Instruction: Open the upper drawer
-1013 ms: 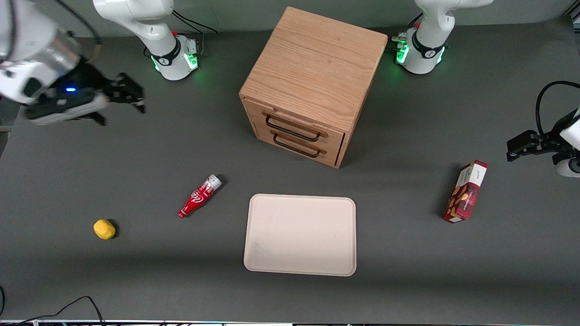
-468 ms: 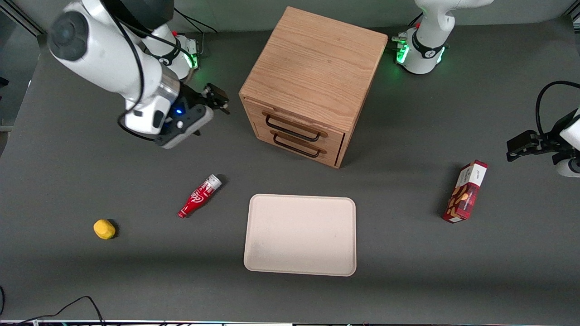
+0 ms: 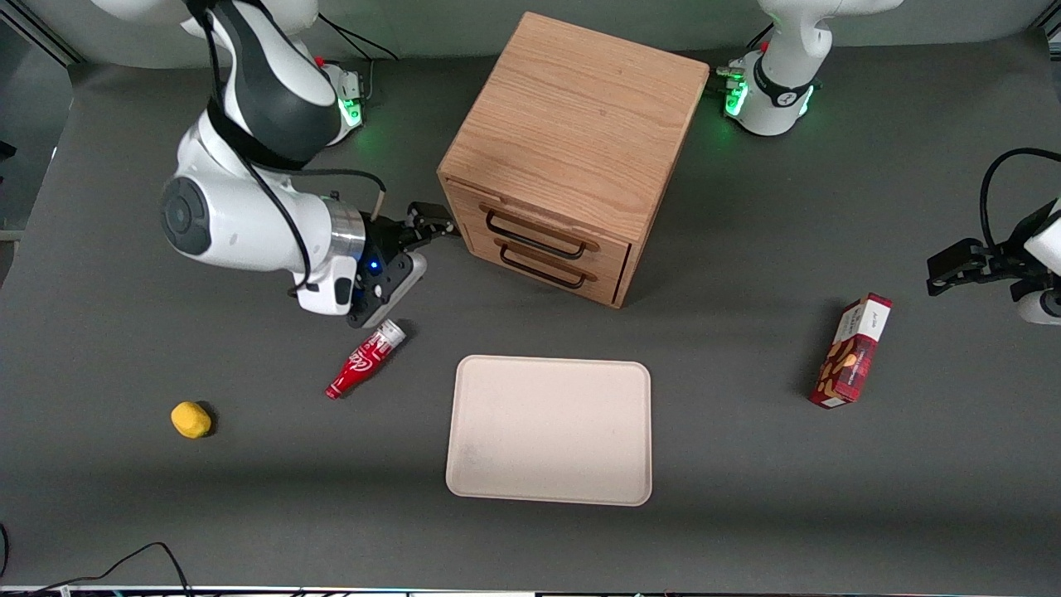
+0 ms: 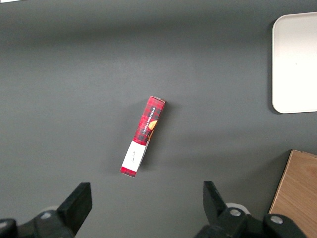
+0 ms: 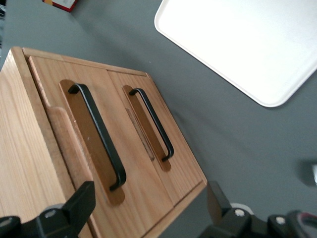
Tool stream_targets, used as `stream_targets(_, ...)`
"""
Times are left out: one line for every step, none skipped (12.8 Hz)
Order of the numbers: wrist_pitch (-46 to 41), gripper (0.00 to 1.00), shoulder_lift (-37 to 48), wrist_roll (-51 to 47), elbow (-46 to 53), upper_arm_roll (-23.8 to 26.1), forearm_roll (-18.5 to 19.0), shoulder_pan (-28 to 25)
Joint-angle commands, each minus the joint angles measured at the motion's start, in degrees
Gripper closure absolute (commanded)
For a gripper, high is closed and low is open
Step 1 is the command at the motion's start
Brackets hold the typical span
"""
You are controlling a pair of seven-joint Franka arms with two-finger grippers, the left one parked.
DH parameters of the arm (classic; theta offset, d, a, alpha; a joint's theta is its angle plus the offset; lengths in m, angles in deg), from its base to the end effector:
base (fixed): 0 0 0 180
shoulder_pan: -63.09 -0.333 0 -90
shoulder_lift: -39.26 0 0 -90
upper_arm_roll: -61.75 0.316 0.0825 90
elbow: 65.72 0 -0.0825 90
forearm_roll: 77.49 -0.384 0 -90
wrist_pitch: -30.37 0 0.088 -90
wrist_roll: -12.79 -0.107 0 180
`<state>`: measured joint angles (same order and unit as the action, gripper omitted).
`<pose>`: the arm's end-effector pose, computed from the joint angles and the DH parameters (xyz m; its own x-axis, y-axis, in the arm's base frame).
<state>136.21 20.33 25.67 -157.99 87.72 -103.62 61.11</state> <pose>0.5689 0.3053 0.4599 0.8536 0.5206 0.0180 0.4438 -0.7087 -0.5485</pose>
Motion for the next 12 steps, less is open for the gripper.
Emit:
stream_targets(3.4, 0.00, -2.1, 1.4, 0.1, 1.9, -1.9, -0.7)
stream_targets(4.5, 0.00, -2.9, 1.4, 0.1, 2.8, -1.9, -0.7)
stream_targets(5.5, 0.00, -4.0, 1.3, -0.1, 3.7, -1.9, -0.7)
stream_targets(7.3, 0.00, -4.4, 1.3, -1.1, 4.6, -1.9, -0.7)
stream_targets(9.1, 0.00, -4.4, 1.2, -2.2, 5.2, -1.9, -0.7)
stream_targets(11.0, 0.00, -4.8, 1.2, -3.3, 6.3, -1.9, -0.7)
stream_targets(13.4, 0.00, -5.1, 1.2, -4.5, 7.3, -1.9, -0.7)
stream_targets(15.5, 0.00, -5.3, 0.8, -5.5, 8.0, -1.9, -0.7)
stream_targets(17.2, 0.00, -5.7, 0.6, -6.2, 8.9, -1.9, -1.0)
stream_targets(18.0, 0.00, -5.9, 0.4, -6.5, 9.2, -1.9, -1.1)
stream_targets(18.0, 0.00, -6.3, 0.4, -6.6, 9.3, -1.9, -1.1)
stream_targets(18.1, 0.00, -6.2, 0.5, -6.8, 9.4, -1.9, -1.3)
